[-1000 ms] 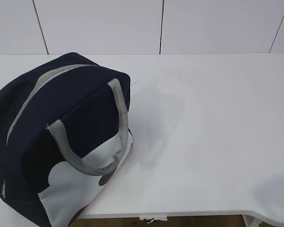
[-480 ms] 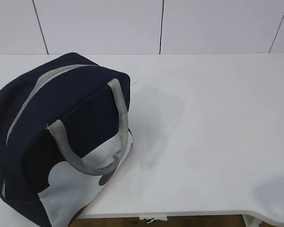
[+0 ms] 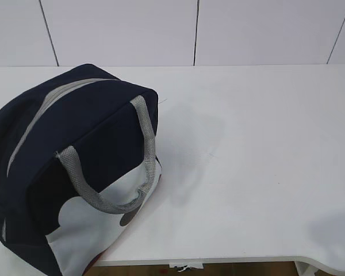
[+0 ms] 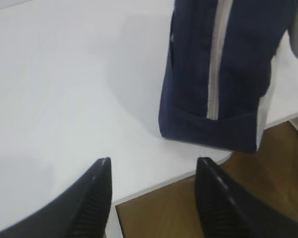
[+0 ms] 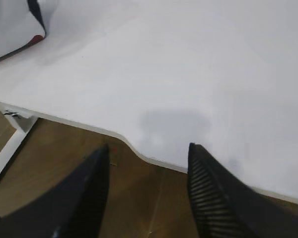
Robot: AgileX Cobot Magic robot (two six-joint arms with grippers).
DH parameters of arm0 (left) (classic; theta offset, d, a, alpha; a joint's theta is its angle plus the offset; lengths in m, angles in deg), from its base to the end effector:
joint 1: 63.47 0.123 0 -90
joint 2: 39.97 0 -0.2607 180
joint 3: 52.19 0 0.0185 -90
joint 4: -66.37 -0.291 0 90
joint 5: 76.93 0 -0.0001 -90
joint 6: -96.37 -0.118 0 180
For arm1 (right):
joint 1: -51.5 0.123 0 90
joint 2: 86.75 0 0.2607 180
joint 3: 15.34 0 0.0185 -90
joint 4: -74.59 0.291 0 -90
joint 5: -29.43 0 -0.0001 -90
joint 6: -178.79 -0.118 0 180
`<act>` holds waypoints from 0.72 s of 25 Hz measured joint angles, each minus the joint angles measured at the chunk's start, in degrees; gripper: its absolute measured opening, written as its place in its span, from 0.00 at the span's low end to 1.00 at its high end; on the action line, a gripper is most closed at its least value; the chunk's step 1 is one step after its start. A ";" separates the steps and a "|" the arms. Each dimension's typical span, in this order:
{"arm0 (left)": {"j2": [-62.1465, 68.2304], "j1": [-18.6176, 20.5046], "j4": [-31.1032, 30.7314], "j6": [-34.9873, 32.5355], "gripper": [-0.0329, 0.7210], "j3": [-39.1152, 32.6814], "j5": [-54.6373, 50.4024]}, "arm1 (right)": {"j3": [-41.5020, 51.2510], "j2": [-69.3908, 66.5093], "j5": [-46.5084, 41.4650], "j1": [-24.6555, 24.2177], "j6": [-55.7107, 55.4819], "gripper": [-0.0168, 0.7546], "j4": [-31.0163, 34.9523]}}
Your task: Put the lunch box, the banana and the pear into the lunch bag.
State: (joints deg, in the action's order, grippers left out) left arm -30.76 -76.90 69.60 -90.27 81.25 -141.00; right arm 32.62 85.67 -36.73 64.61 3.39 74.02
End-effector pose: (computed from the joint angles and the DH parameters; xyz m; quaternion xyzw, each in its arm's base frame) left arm 0.0716 -0.0233 0.2851 0.1527 0.8514 -0.0577 0.4985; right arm 0.0698 0.0151 0.2752 -0.1340 0.8630 0.0312 0.4861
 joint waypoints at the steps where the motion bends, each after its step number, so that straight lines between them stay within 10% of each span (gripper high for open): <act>1: 0.00 1.62 0.00 0.00 0.58 0.00 0.00 | 0.00 0.00 0.00 -1.59 -0.11 0.52 0.00; 10: 0.00 9.32 0.00 0.00 0.58 0.00 0.00 | 0.00 0.00 0.00 -14.16 -0.11 0.52 0.00; 18: 0.00 9.69 0.00 0.00 0.53 0.00 0.00 | 0.00 0.00 0.09 -15.57 -0.11 0.52 0.00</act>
State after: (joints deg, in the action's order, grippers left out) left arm -30.76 -67.21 69.60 -90.27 81.25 -141.00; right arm 32.62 85.67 -36.64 49.05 3.28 74.02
